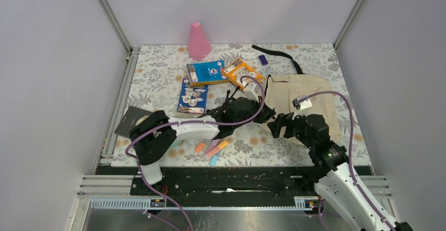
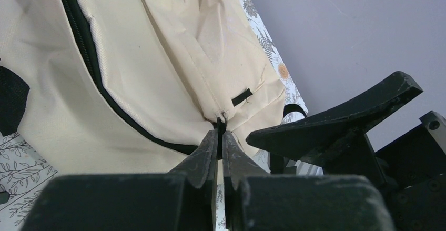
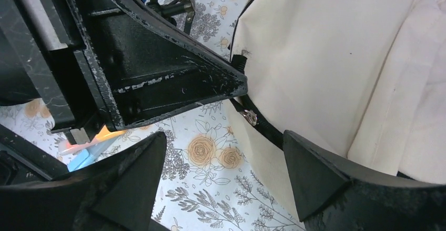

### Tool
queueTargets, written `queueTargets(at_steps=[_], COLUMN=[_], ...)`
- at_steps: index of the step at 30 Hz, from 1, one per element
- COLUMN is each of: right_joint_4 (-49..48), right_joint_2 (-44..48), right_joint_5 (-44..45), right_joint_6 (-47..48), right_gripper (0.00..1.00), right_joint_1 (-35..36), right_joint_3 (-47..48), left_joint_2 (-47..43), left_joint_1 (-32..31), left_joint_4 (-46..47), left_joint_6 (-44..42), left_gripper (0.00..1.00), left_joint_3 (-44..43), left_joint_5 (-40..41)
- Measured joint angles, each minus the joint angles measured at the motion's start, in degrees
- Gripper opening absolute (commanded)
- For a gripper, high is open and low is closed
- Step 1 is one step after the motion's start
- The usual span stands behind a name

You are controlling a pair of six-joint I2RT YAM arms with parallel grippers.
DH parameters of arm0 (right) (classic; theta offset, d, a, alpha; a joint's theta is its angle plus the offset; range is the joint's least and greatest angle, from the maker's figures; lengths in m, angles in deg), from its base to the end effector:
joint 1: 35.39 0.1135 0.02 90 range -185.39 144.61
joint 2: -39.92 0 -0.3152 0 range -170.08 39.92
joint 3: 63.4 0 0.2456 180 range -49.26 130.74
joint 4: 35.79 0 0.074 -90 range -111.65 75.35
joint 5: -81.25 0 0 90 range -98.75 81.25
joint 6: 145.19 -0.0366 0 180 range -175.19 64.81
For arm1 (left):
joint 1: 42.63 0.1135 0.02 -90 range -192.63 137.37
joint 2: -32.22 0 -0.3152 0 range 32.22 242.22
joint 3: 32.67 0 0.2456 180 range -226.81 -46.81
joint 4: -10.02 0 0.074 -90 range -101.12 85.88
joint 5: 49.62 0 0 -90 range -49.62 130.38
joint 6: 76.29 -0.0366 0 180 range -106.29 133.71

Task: Pack the student bag
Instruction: Unzip the student bag at the center of the board.

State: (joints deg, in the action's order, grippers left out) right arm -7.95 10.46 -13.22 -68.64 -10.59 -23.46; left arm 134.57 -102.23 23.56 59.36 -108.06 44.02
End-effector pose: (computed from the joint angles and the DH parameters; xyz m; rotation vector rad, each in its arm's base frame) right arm 0.0828 0.0414 0.2802 -0.2430 1.8919 0.5295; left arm 0.2114 -0.3558 0.2844 0.1920 1.9798 -1.2092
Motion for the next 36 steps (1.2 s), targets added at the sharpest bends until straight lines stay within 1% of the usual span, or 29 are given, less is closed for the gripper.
queueTargets(at_steps=[6,13,22,24,26,27,33,34,36], right_joint_4=[-2.5,-3.2,-3.4,-3.7,-3.8,-3.8,-4.3,-4.3,-4.1], right_joint_2=[-3.3,-6.1,-8.2,-8.9,-9.7,-9.9,-11.2,-11.2,-11.1], right_joint_5=[-0.5,2.9,8.7,9.5,10.0,10.1,11.5,11.6,12.3], right_joint_6=[2.9,5.2,7.2,7.6,7.9,8.1,9.0,9.1,9.1], right_gripper=[0.84,0.74,0.7,0.66,0.6,0.55,0.11,0.06,0.01], right_joint_1=[0.0,0.1,2.3,2.8,3.1,3.1,3.4,3.4,3.6], right_joint_3=[-0.8,-1.4,-1.4,-1.4,-1.4,-1.4,-1.3,-1.2,-0.9], left_joint_2=[-0.4,-1.7,-2.0,-2.2,-2.5,-2.7,-3.6,-3.7,-3.8], left_joint_1=[0.5,1.6,1.8,1.8,1.8,1.8,1.8,1.8,1.8], left_joint_4=[-1.0,-1.6,-1.9,-1.9,-1.9,-1.9,-2.3,-2.4,-2.6], left_joint_6=[0.1,0.1,0.3,0.4,0.5,0.5,0.5,0.4,0.4], left_gripper=[0.0,0.0,0.0,0.0,0.0,0.0,0.0,0.0,0.0], left_joint_3=[0.0,0.0,0.0,0.0,0.0,0.0,0.0,0.0,0.0], left_joint_5=[-1.1,-2.4,-3.8,-4.2,-4.5,-4.6,-4.6,-4.5,-4.2])
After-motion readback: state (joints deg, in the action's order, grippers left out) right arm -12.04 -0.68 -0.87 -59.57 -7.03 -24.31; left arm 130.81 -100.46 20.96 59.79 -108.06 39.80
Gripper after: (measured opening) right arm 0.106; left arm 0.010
